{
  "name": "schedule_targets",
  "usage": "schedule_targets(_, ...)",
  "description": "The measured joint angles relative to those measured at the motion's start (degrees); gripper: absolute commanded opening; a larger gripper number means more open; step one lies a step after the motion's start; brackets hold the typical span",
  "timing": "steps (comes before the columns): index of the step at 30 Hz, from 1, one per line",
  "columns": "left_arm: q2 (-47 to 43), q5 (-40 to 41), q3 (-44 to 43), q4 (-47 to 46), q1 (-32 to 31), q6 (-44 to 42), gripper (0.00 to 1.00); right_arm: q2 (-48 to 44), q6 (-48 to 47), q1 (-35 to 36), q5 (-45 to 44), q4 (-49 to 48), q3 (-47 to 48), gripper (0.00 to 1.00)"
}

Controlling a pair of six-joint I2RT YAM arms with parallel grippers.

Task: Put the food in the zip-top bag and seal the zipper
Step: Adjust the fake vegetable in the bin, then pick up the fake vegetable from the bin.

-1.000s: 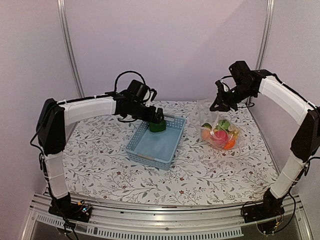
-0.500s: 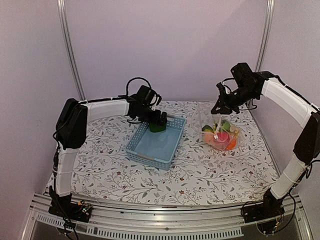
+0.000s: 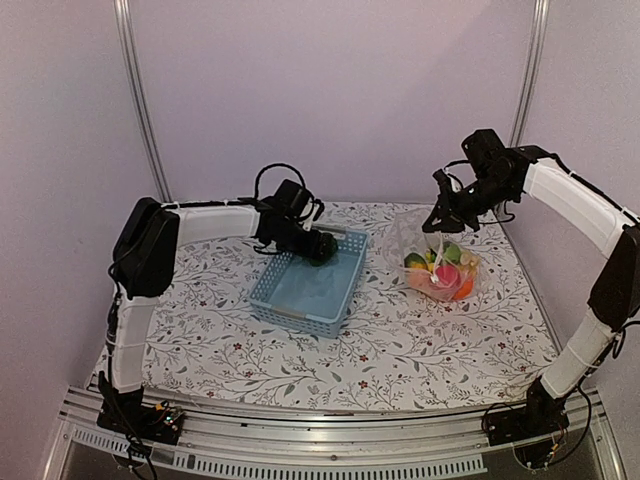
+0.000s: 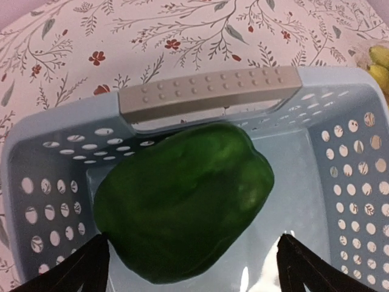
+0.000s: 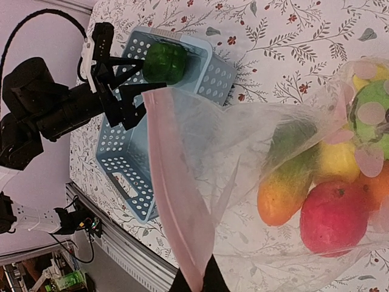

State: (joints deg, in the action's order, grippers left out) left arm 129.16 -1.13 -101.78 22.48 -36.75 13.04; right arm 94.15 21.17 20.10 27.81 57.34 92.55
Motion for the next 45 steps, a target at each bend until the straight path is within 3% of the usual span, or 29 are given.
schedule_targets(10, -5.03, 0.55, 3.96, 5.60, -4.28, -1.95, 0.96, -0.79, 0.55, 0.00, 0.79, -1.66, -2.62, 0.00)
schedule_targets(20, -7.74, 3.82, 0.72, 8.57, -5.27, -1.03, 1.00, -0.79, 0.66, -0.02, 1.29, -2.36, -3.15, 0.00)
schedule_targets(31, -3.32, 5.44, -4.55, 9.09, -2.08, -3.43, 1.00, -0.79, 0.66, -0.02, 1.36, -2.25, -3.15, 0.00)
schedule_targets(45, 2.16, -0.94, -4.90, 6.71, 0.74, -6.64, 0.99, -0.74, 0.39, -0.02, 1.27, -0.04, -2.16, 0.00)
